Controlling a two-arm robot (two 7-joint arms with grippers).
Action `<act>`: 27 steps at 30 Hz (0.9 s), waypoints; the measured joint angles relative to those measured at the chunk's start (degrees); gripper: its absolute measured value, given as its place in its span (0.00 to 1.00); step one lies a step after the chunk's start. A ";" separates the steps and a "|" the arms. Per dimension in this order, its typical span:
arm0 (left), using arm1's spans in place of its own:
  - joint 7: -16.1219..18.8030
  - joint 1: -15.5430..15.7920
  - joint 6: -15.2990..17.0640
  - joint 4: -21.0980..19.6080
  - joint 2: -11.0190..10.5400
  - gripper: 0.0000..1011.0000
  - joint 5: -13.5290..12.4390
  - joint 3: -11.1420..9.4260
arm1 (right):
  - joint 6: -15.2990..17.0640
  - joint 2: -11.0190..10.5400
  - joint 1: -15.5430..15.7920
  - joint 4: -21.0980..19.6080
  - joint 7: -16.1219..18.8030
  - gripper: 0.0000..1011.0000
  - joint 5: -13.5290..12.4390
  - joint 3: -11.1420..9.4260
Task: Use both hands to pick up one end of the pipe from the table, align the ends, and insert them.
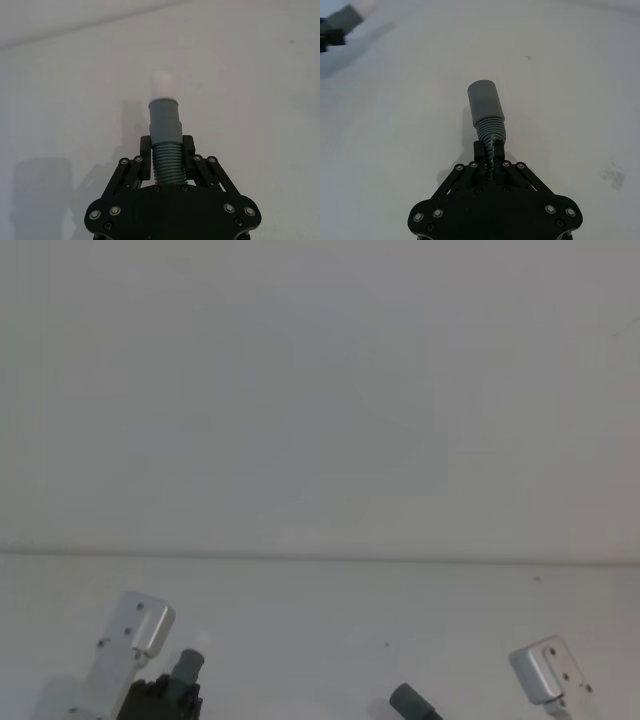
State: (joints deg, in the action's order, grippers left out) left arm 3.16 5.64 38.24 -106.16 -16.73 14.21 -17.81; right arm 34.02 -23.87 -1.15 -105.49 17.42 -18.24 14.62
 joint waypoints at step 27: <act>-10.79 -3.20 -11.46 -6.17 -10.76 0.33 -2.10 1.50 | -21.24 -11.60 4.22 -3.71 15.17 0.07 -0.13 -0.52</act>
State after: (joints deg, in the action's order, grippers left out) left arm -7.63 2.45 26.77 -112.32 -27.49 12.12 -16.31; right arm 12.79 -35.47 3.07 -109.20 32.58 -18.37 14.09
